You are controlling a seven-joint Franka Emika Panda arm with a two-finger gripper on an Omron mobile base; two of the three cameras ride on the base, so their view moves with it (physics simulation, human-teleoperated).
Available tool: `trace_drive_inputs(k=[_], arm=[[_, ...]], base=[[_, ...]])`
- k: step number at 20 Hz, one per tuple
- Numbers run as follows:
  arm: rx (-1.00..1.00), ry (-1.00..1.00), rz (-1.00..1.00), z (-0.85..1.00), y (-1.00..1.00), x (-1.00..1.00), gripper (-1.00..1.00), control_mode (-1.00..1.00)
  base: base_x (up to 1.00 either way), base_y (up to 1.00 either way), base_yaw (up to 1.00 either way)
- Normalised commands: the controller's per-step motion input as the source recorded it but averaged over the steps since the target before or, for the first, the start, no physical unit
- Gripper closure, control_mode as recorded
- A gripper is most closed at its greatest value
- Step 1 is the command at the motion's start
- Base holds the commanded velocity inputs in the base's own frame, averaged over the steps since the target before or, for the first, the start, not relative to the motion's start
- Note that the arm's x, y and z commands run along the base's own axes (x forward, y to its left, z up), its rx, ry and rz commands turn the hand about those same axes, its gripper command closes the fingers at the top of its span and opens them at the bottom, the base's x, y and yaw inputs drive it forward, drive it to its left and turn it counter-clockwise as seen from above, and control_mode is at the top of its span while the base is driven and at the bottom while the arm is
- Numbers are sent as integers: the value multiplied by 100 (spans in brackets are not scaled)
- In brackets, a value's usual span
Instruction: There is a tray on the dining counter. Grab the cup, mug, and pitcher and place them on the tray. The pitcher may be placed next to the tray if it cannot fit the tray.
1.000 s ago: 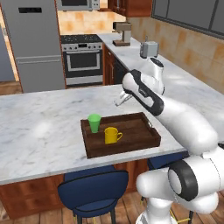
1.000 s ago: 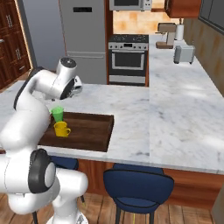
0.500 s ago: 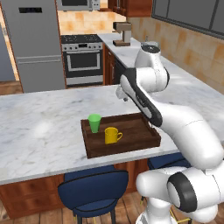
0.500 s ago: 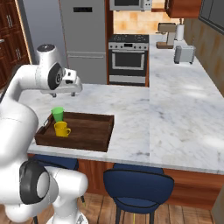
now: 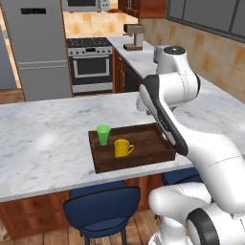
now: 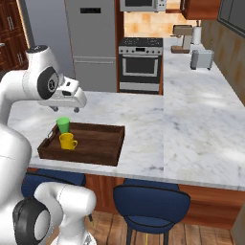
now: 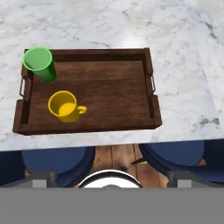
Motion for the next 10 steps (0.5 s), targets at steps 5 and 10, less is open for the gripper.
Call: trace_drive_inputs(k=[5, 10], arm=[[0, -4, 6, 2, 0, -31, -100, -100], [0, -1, 4, 11, 0, -13, -100, -100]], base=[[0, 0, 0], [0, 0, 0]])
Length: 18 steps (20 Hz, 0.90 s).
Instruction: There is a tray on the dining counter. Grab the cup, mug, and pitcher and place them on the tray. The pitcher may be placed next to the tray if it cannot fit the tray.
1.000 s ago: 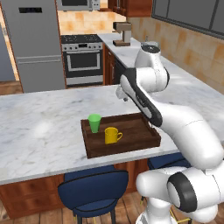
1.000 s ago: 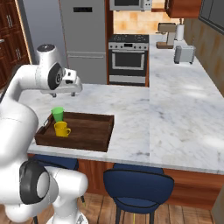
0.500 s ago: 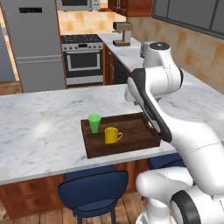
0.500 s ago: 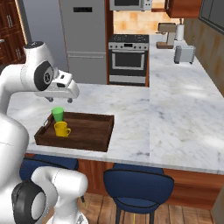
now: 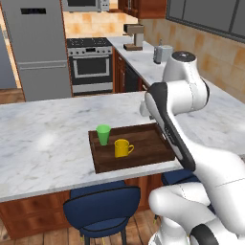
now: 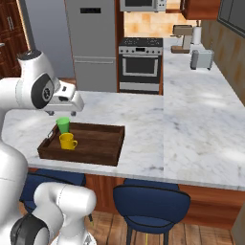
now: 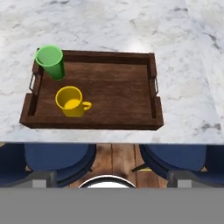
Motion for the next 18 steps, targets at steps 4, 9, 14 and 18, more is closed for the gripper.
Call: trace_drive_inputs(k=[4, 9, 14, 18], arm=[[2, 0, 1, 19, -10, 0, -100, -100], [4, 1, 0, 11, -30, 0, -100, -100], [0, 0, 0, 0, -10, -7, -100, -100], [0, 0, 0, 0, 0, -9, -100, 100]], base=[[0, 0, 0], [0, 0, 0], [0, 0, 0], [-67, 24, 0]])
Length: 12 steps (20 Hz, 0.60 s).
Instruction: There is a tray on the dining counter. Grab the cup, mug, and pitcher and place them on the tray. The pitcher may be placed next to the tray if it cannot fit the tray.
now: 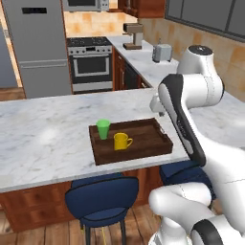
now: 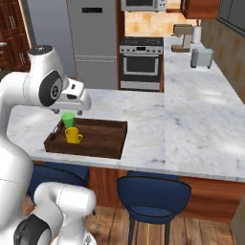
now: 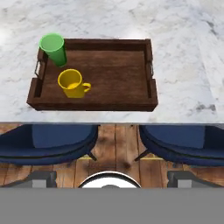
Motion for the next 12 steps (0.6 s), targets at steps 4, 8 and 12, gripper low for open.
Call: trace_drive_inputs(k=[4, 8, 12], arm=[[0, 0, 0, 0, 0, 0, -100, 100], [0, 0, 0, 0, 0, 0, -100, 100], [0, 0, 0, 0, 0, 0, -100, 100]], base=[[-100, 95, 0], [-100, 100, 0], [-74, 100, 0]])
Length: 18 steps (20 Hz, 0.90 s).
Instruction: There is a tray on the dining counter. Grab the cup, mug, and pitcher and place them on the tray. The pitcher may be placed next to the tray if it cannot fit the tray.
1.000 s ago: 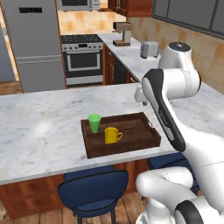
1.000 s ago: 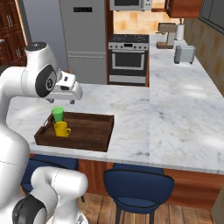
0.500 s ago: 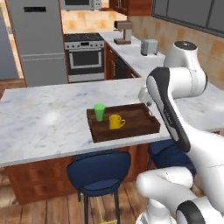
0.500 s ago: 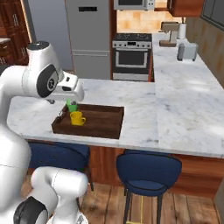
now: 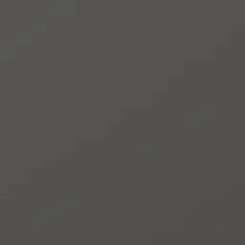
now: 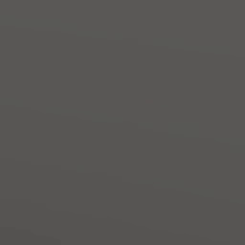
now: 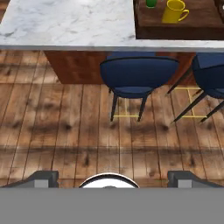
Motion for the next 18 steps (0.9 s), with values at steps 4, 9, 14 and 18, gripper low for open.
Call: trace_drive_inputs(k=[4, 9, 14, 18], arm=[[0, 0, 0, 0, 0, 0, -100, 100], [0, 0, 0, 0, 0, 0, -100, 100], [0, 0, 0, 0, 0, 0, -100, 100], [0, 0, 0, 0, 0, 0, -100, 100]], base=[[-9, 100, 0], [54, 100, 0], [68, 100, 0], [62, 100, 0]])
